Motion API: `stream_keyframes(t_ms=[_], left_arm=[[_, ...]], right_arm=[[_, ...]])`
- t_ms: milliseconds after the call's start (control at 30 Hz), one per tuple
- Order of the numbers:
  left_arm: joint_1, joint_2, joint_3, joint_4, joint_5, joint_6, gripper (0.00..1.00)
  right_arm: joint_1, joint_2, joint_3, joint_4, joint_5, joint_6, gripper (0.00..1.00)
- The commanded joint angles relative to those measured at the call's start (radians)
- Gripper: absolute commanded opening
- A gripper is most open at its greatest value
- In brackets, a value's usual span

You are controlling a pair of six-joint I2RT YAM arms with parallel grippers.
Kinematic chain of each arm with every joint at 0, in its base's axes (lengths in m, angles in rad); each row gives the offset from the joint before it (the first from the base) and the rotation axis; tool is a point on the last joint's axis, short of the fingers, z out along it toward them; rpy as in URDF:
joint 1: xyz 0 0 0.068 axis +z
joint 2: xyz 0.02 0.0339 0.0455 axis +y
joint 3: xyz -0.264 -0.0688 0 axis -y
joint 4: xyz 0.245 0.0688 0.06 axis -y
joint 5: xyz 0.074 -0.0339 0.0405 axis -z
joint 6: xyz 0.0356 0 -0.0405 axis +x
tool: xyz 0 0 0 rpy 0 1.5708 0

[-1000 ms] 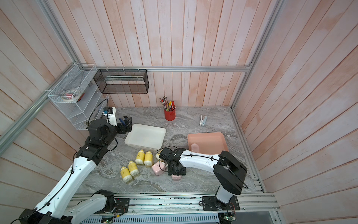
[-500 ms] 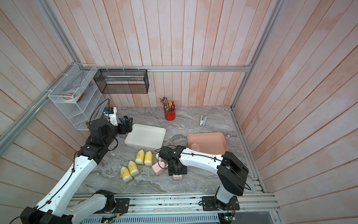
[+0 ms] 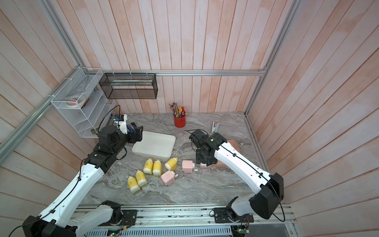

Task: Place the pencil sharpeners by color into the storage box
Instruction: Place the pencil sharpener in the storage box.

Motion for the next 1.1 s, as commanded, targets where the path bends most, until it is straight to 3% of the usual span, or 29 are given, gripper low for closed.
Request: stream_keyframes(t_ms=[0, 300, 1067], left_arm=[[-0.014, 0.005, 0.016, -0.004, 0.011, 0.021, 1.00], [-0.017, 0.021, 0.021, -0.006, 0.038, 0.025, 1.00], [-0.019, -0.005, 0.015, 0.004, 0.046, 0.045, 1.00]], right_arm=[[-0.088, 0.000, 0.034, -0.024, 0.063, -0.174, 0.50], [-0.327, 0.018, 0.111, 0.056, 0.069, -0.438, 0.50], [-0.434, 0.072, -0.031, 0.226, 0.020, -0.576, 0.51]])
